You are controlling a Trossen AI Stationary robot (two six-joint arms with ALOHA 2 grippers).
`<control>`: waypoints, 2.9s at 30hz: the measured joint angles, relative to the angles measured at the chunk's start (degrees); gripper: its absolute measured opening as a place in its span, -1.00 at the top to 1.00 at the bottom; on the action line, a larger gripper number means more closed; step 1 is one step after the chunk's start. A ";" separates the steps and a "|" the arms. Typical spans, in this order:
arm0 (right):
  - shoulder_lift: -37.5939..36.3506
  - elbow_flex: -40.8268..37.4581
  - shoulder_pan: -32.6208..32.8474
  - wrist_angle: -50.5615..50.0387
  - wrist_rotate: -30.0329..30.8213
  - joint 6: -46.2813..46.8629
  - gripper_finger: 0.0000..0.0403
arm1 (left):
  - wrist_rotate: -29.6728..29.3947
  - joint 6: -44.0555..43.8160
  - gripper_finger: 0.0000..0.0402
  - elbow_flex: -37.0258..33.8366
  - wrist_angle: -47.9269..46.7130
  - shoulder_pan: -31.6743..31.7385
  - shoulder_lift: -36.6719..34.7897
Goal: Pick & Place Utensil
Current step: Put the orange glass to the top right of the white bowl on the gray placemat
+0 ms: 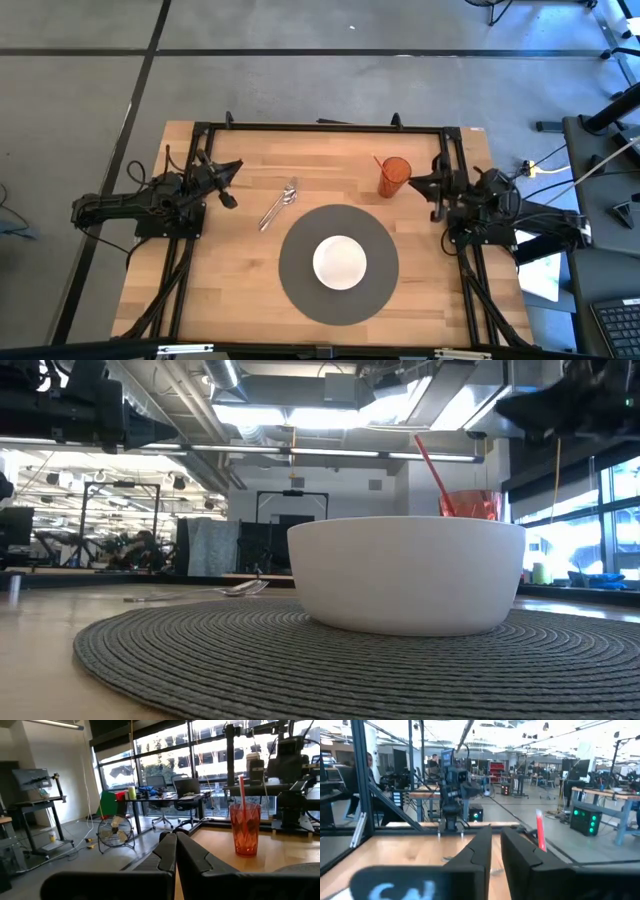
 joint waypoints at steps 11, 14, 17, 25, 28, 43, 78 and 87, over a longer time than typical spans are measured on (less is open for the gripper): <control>17.55 17.79 -0.02 -24.58 7.43 -4.48 0.37 | 0.04 0.00 0.97 0.00 -0.02 0.00 0.00; 21.62 20.62 0.00 -26.56 6.24 -7.74 0.26 | 0.07 0.00 0.97 0.00 -0.02 0.00 0.00; 24.53 22.79 0.00 -28.36 4.07 -9.63 0.15 | 0.07 0.00 0.99 0.00 -0.02 0.00 0.00; 29.64 27.62 0.00 -34.25 5.48 -9.91 -0.08 | 0.09 0.02 0.97 0.00 -0.04 0.00 0.00; 31.08 30.82 0.00 -38.12 5.47 -7.78 -0.13 | 0.09 0.00 0.98 0.00 -0.04 0.02 0.00; 40.67 42.65 0.59 -60.54 5.66 -6.36 -0.15 | 0.11 -0.20 0.98 0.00 -0.07 0.00 -0.01; 55.97 42.19 0.59 -60.56 11.58 -10.05 0.22 | 0.11 -0.02 0.97 0.00 -0.11 0.00 0.00; 56.48 42.17 0.59 -60.62 11.41 -10.69 0.90 | 0.11 -0.02 0.99 0.00 -0.11 0.02 0.00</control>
